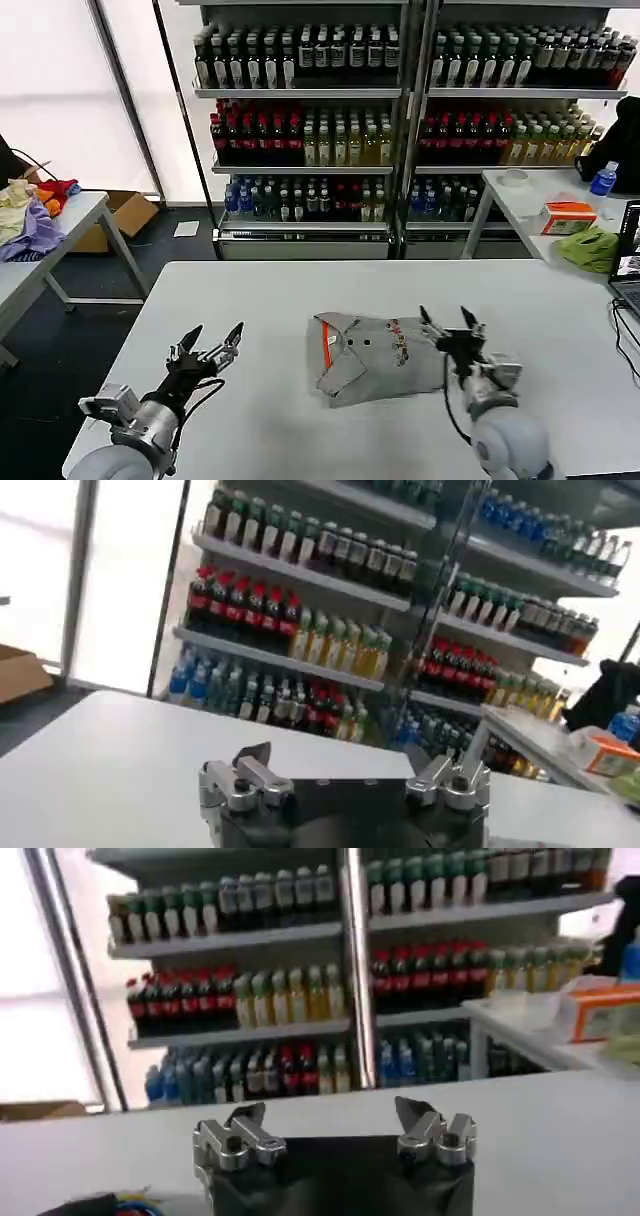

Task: Fold and organize the clothes.

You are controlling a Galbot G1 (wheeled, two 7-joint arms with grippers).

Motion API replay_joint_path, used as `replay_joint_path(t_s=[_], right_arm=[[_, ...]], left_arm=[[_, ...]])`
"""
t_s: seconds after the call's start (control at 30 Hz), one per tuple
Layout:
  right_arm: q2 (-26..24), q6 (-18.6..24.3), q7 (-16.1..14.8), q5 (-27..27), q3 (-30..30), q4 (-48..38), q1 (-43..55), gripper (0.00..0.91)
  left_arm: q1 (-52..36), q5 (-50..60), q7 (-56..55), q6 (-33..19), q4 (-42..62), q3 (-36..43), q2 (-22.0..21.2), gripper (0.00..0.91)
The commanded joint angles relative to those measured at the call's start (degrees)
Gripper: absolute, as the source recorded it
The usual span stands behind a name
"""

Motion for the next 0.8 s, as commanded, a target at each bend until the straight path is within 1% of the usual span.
replay_joint_path(t_s=[0.03, 0.07, 0.1, 0.2, 0.33, 0.53, 0.6, 0.67, 0.7, 0.77, 0.8], right_arm=[[1.3, 12.8, -17.7, -0.8, 22.3, 4.3, -15.8, 0.907], [1.3, 13.1, -18.1, -0.8, 22.7, 4.2, -16.0, 0.907], [1.4, 16.4, -20.4, -0.7, 23.5, 3.9, -17.2, 0.907], [2.7, 19.9, -23.3, -1.4, 26.3, 4.0, -19.3, 0.907], [3.8, 21.1, -22.3, -0.3, 28.4, 2.7, -21.4, 0.907], [4.2, 21.3, -21.7, 0.0, 29.7, -0.6, -21.5, 0.907], [4.1, 21.6, -22.1, -0.8, 30.3, -1.9, -21.3, 0.907], [3.7, 21.1, -21.4, -0.2, 30.2, -2.8, -21.3, 0.907], [3.5, 20.4, -21.6, 0.5, 30.0, -3.2, -21.3, 0.907], [3.5, 20.9, -21.8, -0.7, 29.9, -3.6, -21.4, 0.907], [3.3, 21.0, -22.4, -0.8, 29.7, -3.4, -21.8, 0.907]], left_arm=[[2.2, 4.1, 9.2, -4.3, 0.1, -2.3, -1.5, 0.907], [2.2, 5.0, 9.5, -4.6, 0.1, -2.3, -1.7, 0.907], [2.4, 6.5, 10.0, -4.8, 0.0, -2.1, -2.1, 0.907], [2.9, 10.5, 11.8, -6.5, 0.1, -1.6, -2.5, 0.907], [2.7, 13.2, 13.1, -8.3, 0.7, -1.8, -3.5, 0.907], [2.4, 13.2, 14.1, -8.6, 1.6, -1.6, -4.0, 0.907], [1.9, 13.6, 14.3, -8.7, 2.6, -1.3, -4.1, 0.907], [1.6, 13.9, 14.9, -8.9, 3.1, -1.2, -4.3, 0.907], [1.6, 13.9, 15.0, -9.0, 3.2, -1.0, -4.4, 0.907], [1.8, 14.0, 15.5, -9.2, 3.1, -0.8, -4.6, 0.907], [2.0, 14.5, 15.8, -9.3, 3.1, -0.8, -4.8, 0.907]])
